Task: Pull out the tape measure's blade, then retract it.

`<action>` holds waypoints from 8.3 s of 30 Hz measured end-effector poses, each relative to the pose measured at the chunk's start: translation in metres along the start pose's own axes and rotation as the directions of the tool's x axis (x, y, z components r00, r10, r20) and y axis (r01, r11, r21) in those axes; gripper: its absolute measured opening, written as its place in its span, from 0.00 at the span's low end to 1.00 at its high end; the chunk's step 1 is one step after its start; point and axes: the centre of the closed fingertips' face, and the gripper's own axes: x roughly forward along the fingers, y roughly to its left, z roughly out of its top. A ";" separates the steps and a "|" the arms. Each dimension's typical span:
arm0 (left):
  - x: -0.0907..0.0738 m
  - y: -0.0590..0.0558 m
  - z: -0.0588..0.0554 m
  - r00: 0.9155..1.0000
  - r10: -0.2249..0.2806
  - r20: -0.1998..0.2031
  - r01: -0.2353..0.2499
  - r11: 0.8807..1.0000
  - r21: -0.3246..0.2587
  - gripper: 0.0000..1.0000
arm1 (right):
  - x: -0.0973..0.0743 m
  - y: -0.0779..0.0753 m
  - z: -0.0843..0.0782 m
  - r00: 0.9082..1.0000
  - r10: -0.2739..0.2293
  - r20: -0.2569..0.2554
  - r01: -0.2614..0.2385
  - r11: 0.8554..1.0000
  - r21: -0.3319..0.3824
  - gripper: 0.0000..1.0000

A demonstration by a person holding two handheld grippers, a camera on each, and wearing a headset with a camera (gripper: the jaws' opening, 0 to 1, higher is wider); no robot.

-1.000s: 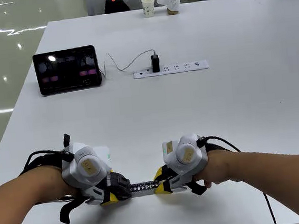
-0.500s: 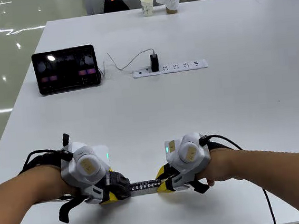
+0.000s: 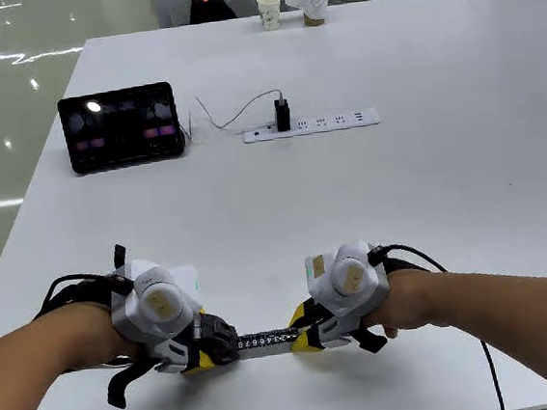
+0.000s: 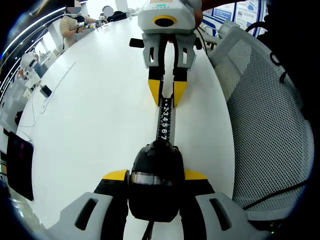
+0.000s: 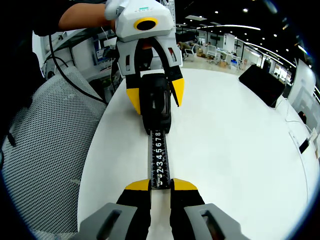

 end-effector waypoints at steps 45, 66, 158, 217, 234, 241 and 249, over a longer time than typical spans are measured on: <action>0.000 0.000 0.000 1.000 0.001 0.004 -0.001 1.000 -0.008 0.34 | -0.019 -0.003 -0.023 1.000 0.002 -0.024 -0.003 1.000 -0.007 0.10; 0.000 0.000 0.000 1.000 0.002 0.002 -0.002 1.000 -0.010 0.34 | -0.027 -0.005 -0.031 1.000 0.000 -0.030 0.000 1.000 0.006 0.10; 0.000 0.000 -0.001 1.000 0.000 0.007 0.000 1.000 -0.012 0.34 | -0.052 -0.010 -0.059 0.998 -0.022 -0.058 0.024 0.999 0.032 0.10; 0.000 0.000 -0.001 1.000 0.003 0.011 -0.002 1.000 -0.010 0.34 | -0.072 -0.012 -0.080 0.996 -0.036 -0.080 0.041 0.998 0.057 0.10; 0.001 0.001 -0.002 1.000 0.003 0.013 -0.003 1.000 -0.012 0.34 | -0.075 -0.012 -0.085 0.996 -0.039 -0.083 0.045 0.997 0.065 0.10; 0.001 0.001 -0.001 1.000 0.003 0.012 -0.003 1.000 -0.012 0.34 | -0.075 -0.012 -0.085 0.996 -0.039 -0.081 0.044 0.997 0.062 0.10; 0.001 0.001 -0.001 1.000 0.006 0.011 -0.006 1.000 -0.012 0.34 | -0.075 -0.012 -0.085 0.996 -0.041 -0.079 0.046 0.997 0.062 0.10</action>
